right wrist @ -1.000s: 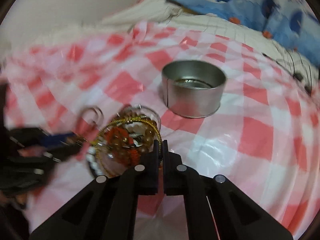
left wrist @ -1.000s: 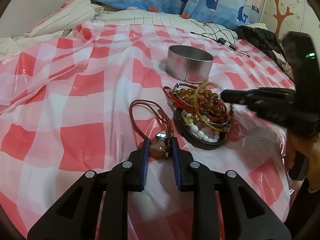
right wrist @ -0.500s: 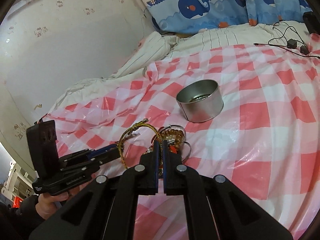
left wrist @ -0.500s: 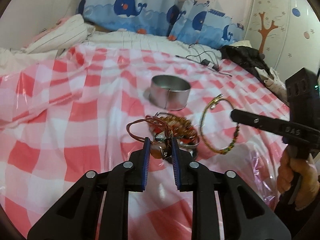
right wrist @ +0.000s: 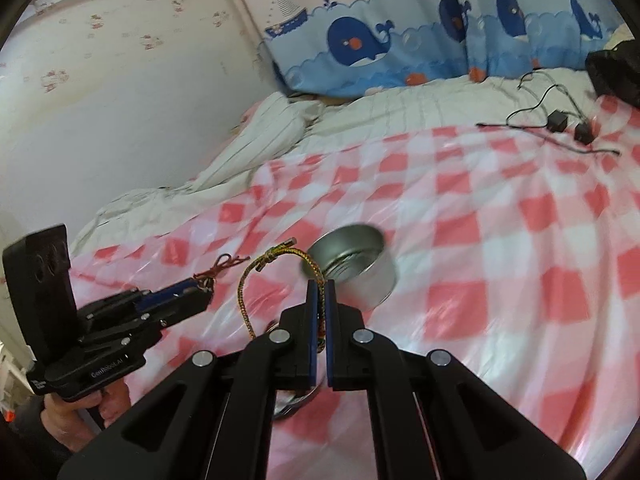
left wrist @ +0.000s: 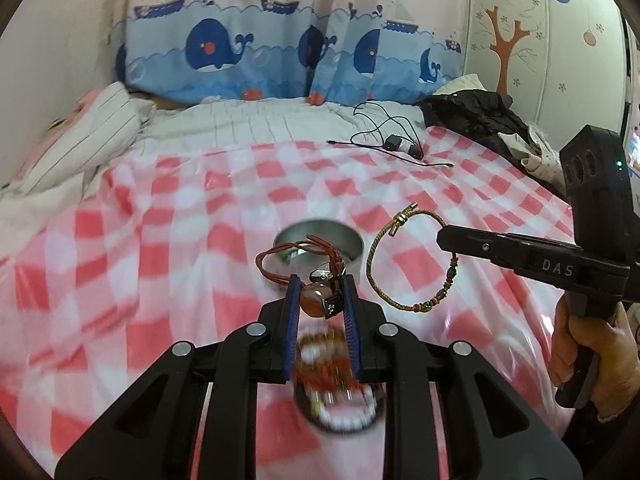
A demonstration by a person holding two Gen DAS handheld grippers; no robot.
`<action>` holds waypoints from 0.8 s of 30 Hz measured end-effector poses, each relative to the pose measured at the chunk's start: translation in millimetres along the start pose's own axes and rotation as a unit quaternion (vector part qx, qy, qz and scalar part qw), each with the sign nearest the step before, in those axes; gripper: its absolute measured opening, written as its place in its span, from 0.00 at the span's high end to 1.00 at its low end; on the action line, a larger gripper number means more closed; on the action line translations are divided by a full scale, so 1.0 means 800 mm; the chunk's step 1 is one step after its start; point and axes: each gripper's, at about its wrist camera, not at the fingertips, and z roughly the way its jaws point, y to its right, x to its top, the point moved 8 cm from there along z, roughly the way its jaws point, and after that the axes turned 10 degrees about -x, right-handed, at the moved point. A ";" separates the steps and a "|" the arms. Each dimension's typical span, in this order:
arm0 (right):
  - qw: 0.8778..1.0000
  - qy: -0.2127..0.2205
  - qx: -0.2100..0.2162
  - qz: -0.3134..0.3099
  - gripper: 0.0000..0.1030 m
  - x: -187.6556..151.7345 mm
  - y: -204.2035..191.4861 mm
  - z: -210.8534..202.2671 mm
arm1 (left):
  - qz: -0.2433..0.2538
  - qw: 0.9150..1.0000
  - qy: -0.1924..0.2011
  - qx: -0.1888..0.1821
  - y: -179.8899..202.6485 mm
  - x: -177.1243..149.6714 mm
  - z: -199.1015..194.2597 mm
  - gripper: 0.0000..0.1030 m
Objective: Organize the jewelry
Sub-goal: 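Carry both pieces over the silver tin and open both grippers to drop them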
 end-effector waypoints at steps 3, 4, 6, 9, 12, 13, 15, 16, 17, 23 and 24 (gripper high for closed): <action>1.000 -0.001 -0.012 0.005 0.96 0.015 0.013 0.017 | -0.001 1.000 -0.003 -0.013 -0.003 0.019 0.027 0.82; 1.000 -0.002 -0.015 0.005 0.96 0.020 0.016 0.023 | -0.003 1.000 -0.003 -0.020 -0.005 0.024 0.038 0.82; 1.000 -0.006 -0.021 0.001 0.96 0.029 0.019 0.042 | -0.010 0.999 -0.007 -0.032 -0.009 0.031 0.060 0.82; 0.999 -0.016 -0.034 -0.014 0.96 0.037 0.020 0.071 | -0.019 0.997 -0.048 -0.051 -0.018 0.025 0.107 0.81; 0.998 -0.032 -0.044 -0.022 0.96 0.037 0.020 0.104 | -0.030 0.995 -0.088 -0.046 -0.035 0.010 0.137 0.79; 0.998 -0.037 -0.045 -0.025 0.96 0.036 0.019 0.114 | -0.031 0.995 -0.087 -0.043 -0.039 0.009 0.134 0.76; 0.998 -0.043 -0.044 -0.034 0.96 0.037 0.013 0.126 | -0.030 0.996 -0.079 -0.040 -0.044 0.010 0.121 0.67; 0.997 -0.046 -0.044 -0.037 0.96 0.036 0.010 0.131 | -0.028 0.996 -0.079 -0.038 -0.045 0.010 0.117 0.63; 0.997 -0.051 -0.044 -0.041 0.96 0.035 0.006 0.136 | -0.025 0.996 -0.079 -0.036 -0.047 0.012 0.113 0.63; 0.993 -0.069 -0.070 -0.059 0.94 0.027 0.004 0.151 | -0.041 0.997 -0.060 -0.021 -0.061 0.012 0.077 0.54; 0.994 -0.066 -0.075 -0.052 0.91 0.028 0.009 0.146 | -0.045 0.997 -0.060 -0.019 -0.063 0.008 0.072 0.53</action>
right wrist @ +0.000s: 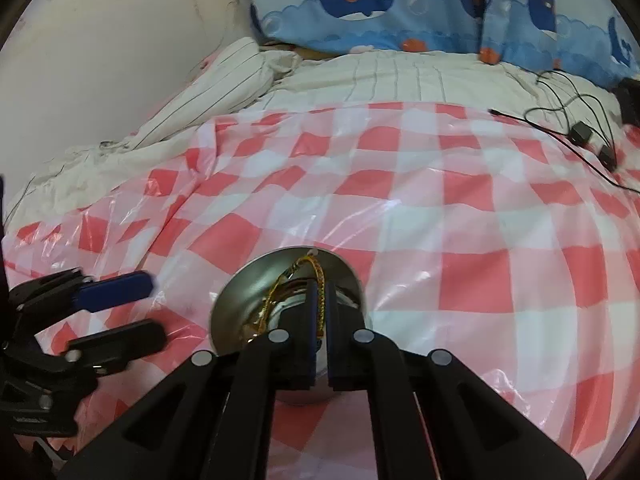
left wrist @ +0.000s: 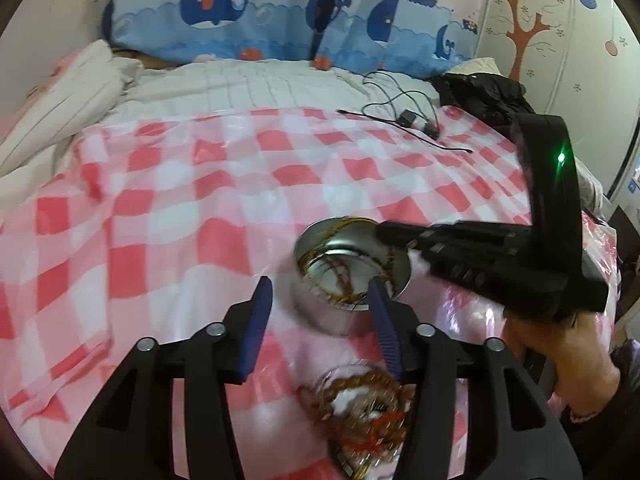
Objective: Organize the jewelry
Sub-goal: 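Carry both pieces over the silver tin and open both grippers to drop them, then grasp the red bead bracelet from the heap with the right gripper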
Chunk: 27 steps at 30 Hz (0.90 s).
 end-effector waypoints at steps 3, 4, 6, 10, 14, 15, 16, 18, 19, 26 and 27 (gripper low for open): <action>1.000 0.009 -0.002 0.012 0.68 -0.009 0.014 -0.026 | -0.014 1.000 -0.013 0.005 -0.005 -0.025 -0.013 0.53; 1.000 0.010 0.002 0.016 0.68 -0.018 0.019 -0.040 | -0.014 1.000 -0.018 0.008 -0.005 -0.036 -0.018 0.53; 1.000 0.005 0.009 0.024 0.68 -0.033 0.023 -0.056 | -0.015 1.000 -0.025 0.010 -0.002 -0.055 -0.027 0.53; 0.998 -0.011 0.040 0.051 0.67 -0.091 0.021 -0.097 | -0.017 0.999 -0.031 0.018 0.005 -0.088 -0.048 0.52; 0.997 -0.019 0.058 0.056 0.57 -0.120 0.005 -0.112 | -0.008 0.999 -0.031 0.010 0.017 -0.100 -0.054 0.53; 0.996 -0.020 0.063 0.053 0.56 -0.122 0.000 -0.112 | 0.006 0.999 -0.034 0.007 0.024 -0.101 -0.052 0.53; 0.996 -0.021 0.065 0.050 0.55 -0.123 -0.003 -0.111 | 0.020 0.999 -0.037 0.010 0.030 -0.102 -0.049 0.52; 0.996 -0.029 0.072 0.043 0.55 -0.126 -0.011 -0.106 | 0.035 0.998 -0.045 0.011 0.038 -0.105 -0.044 0.52; 0.996 -0.034 0.078 0.036 0.55 -0.129 -0.017 -0.102 | 0.037 0.998 -0.049 0.012 0.039 -0.107 -0.041 0.52; 0.993 -0.053 0.101 -0.017 0.55 -0.145 -0.060 -0.084 | -0.033 0.998 -0.027 0.040 -0.002 -0.098 -0.055 0.47; 0.993 -0.055 0.101 -0.020 0.55 -0.148 -0.063 -0.080 | -0.042 0.998 -0.019 0.042 -0.007 -0.095 -0.059 0.44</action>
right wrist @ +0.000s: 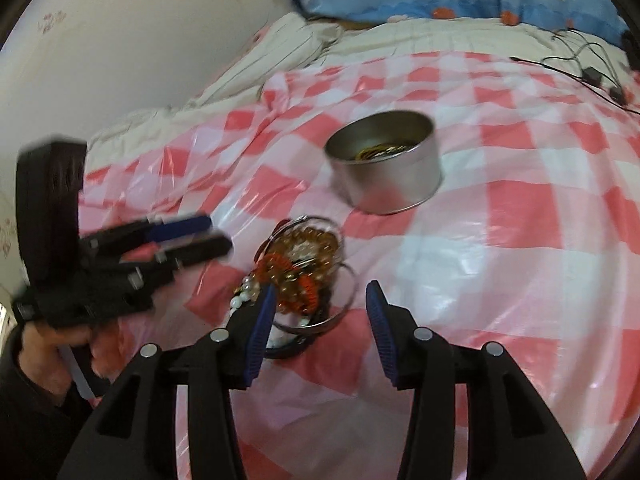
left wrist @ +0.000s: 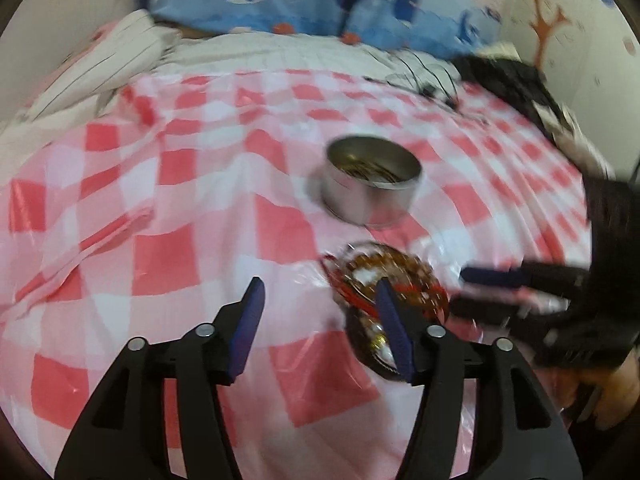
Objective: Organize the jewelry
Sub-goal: 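Grasp the red bead bracelet from the heap with the right gripper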
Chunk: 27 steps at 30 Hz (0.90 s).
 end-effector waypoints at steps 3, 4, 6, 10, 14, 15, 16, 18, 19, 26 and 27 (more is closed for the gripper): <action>1.000 -0.007 -0.004 -0.018 0.61 -0.003 -0.010 0.012 | -0.013 1.000 0.016 0.001 -0.009 0.006 -0.009 0.42; 1.000 -0.004 -0.009 -0.024 0.68 -0.003 -0.012 0.011 | -0.014 1.000 0.018 0.001 -0.010 0.008 -0.011 0.42; 1.000 -0.001 -0.004 -0.026 0.89 -0.003 -0.015 0.008 | -0.014 1.000 0.019 0.001 -0.010 0.009 -0.011 0.41; 0.999 0.020 0.012 -0.026 0.94 0.003 -0.020 -0.007 | -0.015 1.000 0.016 0.003 -0.012 0.010 -0.011 0.40; 0.998 0.054 0.034 -0.002 0.94 0.017 -0.013 -0.034 | -0.007 1.000 0.006 0.002 -0.009 0.008 -0.005 0.40; 0.997 0.065 0.036 0.008 0.94 0.022 -0.008 -0.042 | -0.001 1.000 0.002 0.000 -0.005 0.006 0.000 0.40; 0.996 0.076 0.035 0.018 0.94 0.027 0.000 -0.050 | 0.009 1.000 -0.002 -0.001 0.000 0.005 0.003 0.40; 0.994 0.097 0.033 0.039 0.94 0.036 0.013 -0.064 | 0.034 0.999 -0.005 -0.004 0.013 0.004 0.012 0.40; 0.993 0.104 0.034 0.048 0.94 0.040 0.020 -0.069 | 0.047 0.999 -0.007 -0.005 0.019 0.005 0.017 0.40; 0.987 0.118 0.044 0.098 0.94 0.048 0.052 -0.082 | 0.094 0.995 -0.030 -0.004 0.036 0.027 0.068 0.44; 0.987 0.117 0.046 0.100 0.94 0.048 0.053 -0.082 | 0.107 0.994 -0.038 -0.002 0.040 0.029 0.077 0.51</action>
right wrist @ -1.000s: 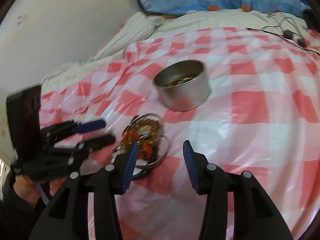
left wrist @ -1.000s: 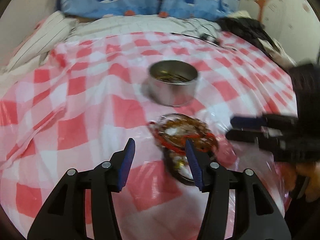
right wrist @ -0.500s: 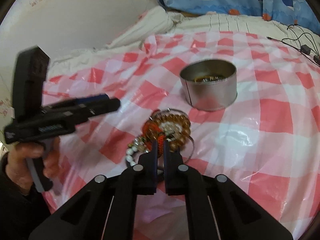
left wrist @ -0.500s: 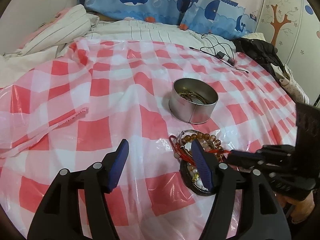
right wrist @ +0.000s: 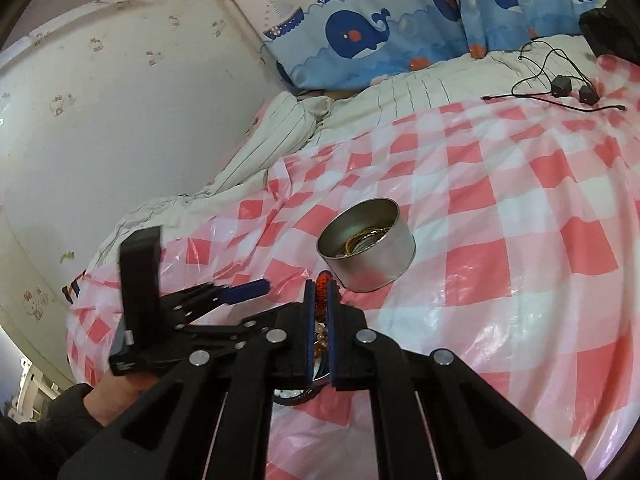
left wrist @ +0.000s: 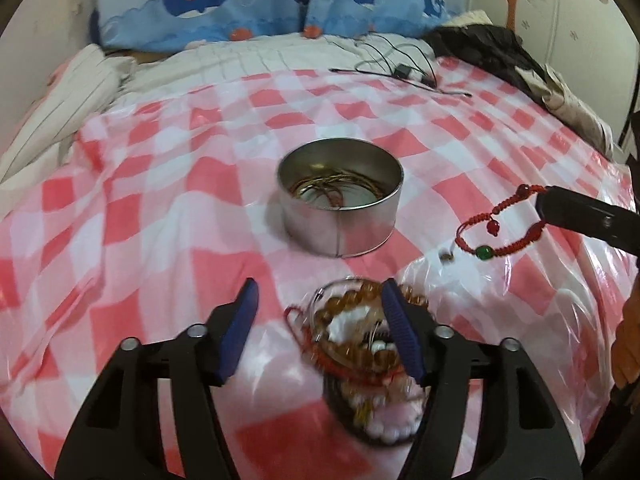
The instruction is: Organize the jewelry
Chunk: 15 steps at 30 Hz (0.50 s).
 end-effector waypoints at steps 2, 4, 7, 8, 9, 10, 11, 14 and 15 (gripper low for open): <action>1.000 -0.003 0.003 0.004 0.94 -0.001 0.002 0.000 | 0.019 1.000 -0.011 0.002 0.005 0.000 0.010 0.59; 1.000 -0.004 0.005 0.006 0.94 -0.002 0.002 0.001 | 0.033 0.999 -0.023 0.006 0.008 -0.003 0.021 0.65; 1.000 -0.006 0.007 0.010 0.94 -0.003 0.004 0.003 | 0.021 0.999 -0.029 0.003 0.002 -0.006 0.028 0.70; 1.000 -0.007 0.006 0.011 0.94 -0.003 0.004 0.004 | 0.015 0.999 -0.032 -0.007 0.001 -0.008 0.030 0.75; 1.000 -0.008 0.006 0.011 0.94 -0.004 0.005 0.004 | 0.011 0.999 -0.036 -0.016 0.002 -0.010 0.031 0.83; 1.000 -0.009 0.006 0.011 0.94 -0.004 0.006 0.004 | 0.008 0.999 -0.041 -0.026 0.004 -0.012 0.032 0.88; 1.000 -0.009 0.006 0.012 0.94 -0.005 0.006 0.003 | 0.005 0.998 -0.045 -0.034 0.006 -0.014 0.031 0.91; 1.000 -0.010 0.004 0.012 0.94 -0.006 0.007 0.003 | -0.014 0.996 -0.046 -0.073 0.013 -0.014 0.023 0.94; 1.000 -0.010 0.002 0.013 0.94 -0.005 0.008 0.003 | -0.019 0.996 -0.041 -0.082 0.014 -0.011 0.020 0.94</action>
